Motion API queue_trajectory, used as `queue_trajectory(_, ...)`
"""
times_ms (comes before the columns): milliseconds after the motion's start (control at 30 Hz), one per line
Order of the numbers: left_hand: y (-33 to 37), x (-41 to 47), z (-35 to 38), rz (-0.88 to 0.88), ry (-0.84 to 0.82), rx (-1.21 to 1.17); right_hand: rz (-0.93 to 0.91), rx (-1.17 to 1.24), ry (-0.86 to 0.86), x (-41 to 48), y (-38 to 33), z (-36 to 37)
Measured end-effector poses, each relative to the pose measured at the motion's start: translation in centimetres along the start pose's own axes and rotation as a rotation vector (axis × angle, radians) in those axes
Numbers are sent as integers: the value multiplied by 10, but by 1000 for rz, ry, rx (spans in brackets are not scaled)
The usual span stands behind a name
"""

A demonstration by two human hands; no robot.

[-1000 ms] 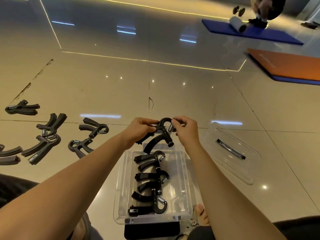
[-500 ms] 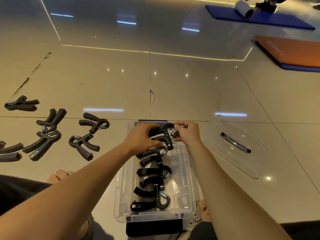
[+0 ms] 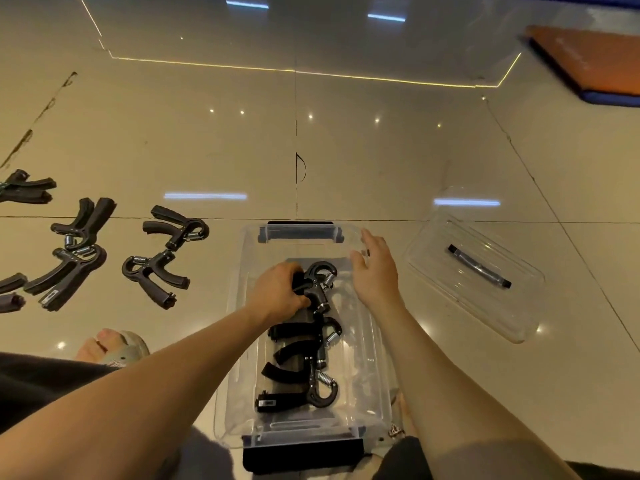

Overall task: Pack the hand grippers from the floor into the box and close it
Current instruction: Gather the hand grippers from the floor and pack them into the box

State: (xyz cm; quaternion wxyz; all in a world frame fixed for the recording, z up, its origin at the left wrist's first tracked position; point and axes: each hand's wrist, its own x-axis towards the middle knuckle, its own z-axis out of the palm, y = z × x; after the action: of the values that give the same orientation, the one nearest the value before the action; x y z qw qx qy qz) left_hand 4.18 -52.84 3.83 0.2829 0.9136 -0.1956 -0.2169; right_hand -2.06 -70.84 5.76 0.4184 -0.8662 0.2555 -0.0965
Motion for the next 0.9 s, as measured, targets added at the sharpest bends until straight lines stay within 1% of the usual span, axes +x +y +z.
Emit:
queue_trajectory(167,-12,14,21,-49,18,97,-25,-24,12,1,2,3)
queue_trajectory(233,-16,19,30,-54,28,106,-30,-25,20,1,3,4)
queue_trajectory(367,-24,27,44,-54,77,201,-53,-34,30,3,6,5)
queue_trajectory(667,-32,34,59,-169,65,88,-34,-30,31,4,8,6)
queue_trajectory(900,-32,35,62,-195,63,34,-26,-45,28,3,6,5)
